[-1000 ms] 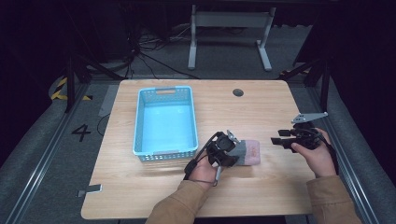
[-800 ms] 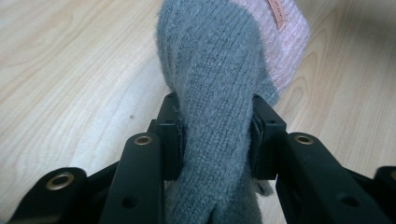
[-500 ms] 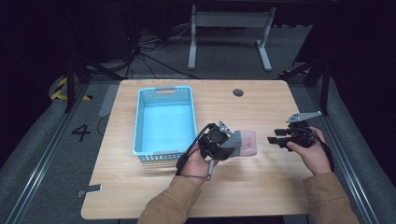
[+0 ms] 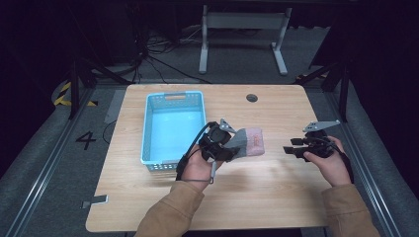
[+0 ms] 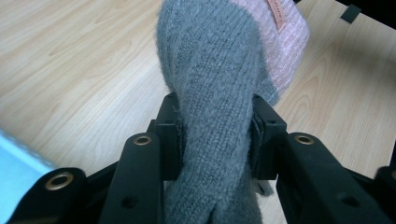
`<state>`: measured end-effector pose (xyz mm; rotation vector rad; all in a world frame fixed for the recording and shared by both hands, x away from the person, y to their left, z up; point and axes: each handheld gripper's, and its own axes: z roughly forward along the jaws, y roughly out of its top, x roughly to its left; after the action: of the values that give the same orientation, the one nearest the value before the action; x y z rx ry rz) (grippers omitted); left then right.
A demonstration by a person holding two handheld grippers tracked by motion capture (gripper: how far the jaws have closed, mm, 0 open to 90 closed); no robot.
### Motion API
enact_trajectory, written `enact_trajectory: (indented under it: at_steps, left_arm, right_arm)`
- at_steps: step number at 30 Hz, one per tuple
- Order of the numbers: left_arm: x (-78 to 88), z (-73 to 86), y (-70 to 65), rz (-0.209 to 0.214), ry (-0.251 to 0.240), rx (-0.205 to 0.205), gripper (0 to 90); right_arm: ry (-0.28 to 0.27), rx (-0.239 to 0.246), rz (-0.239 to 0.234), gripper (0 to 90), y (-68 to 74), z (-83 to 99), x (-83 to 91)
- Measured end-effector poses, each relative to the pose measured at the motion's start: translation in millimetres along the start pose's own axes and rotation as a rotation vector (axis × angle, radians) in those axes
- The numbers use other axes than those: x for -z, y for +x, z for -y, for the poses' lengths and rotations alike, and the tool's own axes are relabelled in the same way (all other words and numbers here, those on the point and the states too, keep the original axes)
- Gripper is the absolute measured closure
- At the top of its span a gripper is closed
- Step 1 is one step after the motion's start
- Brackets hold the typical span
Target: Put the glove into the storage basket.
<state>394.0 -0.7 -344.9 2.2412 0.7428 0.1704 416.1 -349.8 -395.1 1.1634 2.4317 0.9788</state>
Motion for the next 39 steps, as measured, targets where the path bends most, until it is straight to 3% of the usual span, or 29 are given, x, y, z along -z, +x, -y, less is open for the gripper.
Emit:
enact_trajectory:
  at_steps: [8, 28, 39]
  left_arm:
    - [10.9, 0.8, 12.8, 0.005, -0.014, 0.017, 63.4]
    - [50.4, 11.0, 67.8, -0.107, -0.032, 0.057, 63.2]
    - [60.9, 25.7, 93.1, -0.161, -0.017, 0.089, 63.1]
  right_arm:
    - [0.010, -0.009, 0.005, 48.1, -0.2, 3.7, -0.1]
    - [0.020, -0.018, 0.002, 47.2, -1.3, 5.9, -3.2]
    - [0.031, -0.021, 0.002, 46.9, -0.8, 7.4, -3.1]
